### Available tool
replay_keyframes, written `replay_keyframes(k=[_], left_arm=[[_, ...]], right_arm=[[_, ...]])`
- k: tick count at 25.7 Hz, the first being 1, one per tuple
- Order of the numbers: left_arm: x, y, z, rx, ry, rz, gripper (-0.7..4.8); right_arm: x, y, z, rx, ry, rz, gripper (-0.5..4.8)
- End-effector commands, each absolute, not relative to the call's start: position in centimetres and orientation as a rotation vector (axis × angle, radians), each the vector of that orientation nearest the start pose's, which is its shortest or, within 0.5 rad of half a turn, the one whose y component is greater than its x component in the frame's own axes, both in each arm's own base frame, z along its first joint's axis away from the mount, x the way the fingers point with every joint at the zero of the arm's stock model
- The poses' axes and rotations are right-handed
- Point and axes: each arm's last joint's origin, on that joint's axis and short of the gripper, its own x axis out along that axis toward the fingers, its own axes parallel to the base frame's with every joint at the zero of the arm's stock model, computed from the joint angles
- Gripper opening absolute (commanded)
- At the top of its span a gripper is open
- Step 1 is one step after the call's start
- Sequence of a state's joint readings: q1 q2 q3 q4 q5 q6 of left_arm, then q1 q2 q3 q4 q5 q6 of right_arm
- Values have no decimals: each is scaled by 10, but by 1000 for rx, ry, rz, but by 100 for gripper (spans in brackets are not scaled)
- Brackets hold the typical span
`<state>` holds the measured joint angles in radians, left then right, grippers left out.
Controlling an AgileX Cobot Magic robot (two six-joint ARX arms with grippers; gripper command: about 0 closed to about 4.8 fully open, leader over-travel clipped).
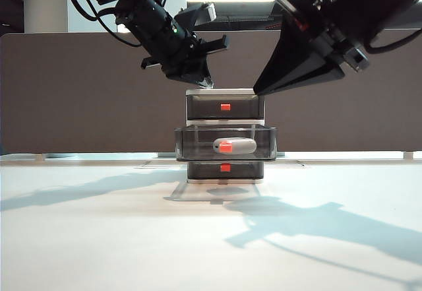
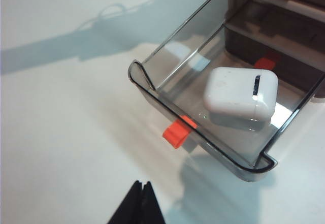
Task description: Pick up the earphone case on the table, open the lid, insert the wireless earphone on the table into it, close the lid, put the earphone case into the second layer of the drawer, and finally close the drawer.
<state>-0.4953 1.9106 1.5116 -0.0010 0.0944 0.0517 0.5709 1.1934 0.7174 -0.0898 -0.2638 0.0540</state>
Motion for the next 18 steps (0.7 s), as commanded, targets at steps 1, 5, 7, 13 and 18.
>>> replay_keyframes(k=[1, 5, 7, 13, 18], left_arm=[[393, -215, 268, 132, 412, -594, -6], [394, -216, 262, 138, 438, -594, -6], [394, -216, 262, 137, 438, -594, -6], [394, -216, 262, 138, 442, -593, -6], [394, -216, 262, 139, 443, -593, -6]], right_arm=[[209, 143, 236, -47, 598, 781, -1], [218, 148, 224, -59, 616, 754, -1], [224, 152, 218, -59, 613, 752, -1], [237, 159, 203, -60, 598, 738, -1], [241, 161, 203, -59, 551, 712, -1]])
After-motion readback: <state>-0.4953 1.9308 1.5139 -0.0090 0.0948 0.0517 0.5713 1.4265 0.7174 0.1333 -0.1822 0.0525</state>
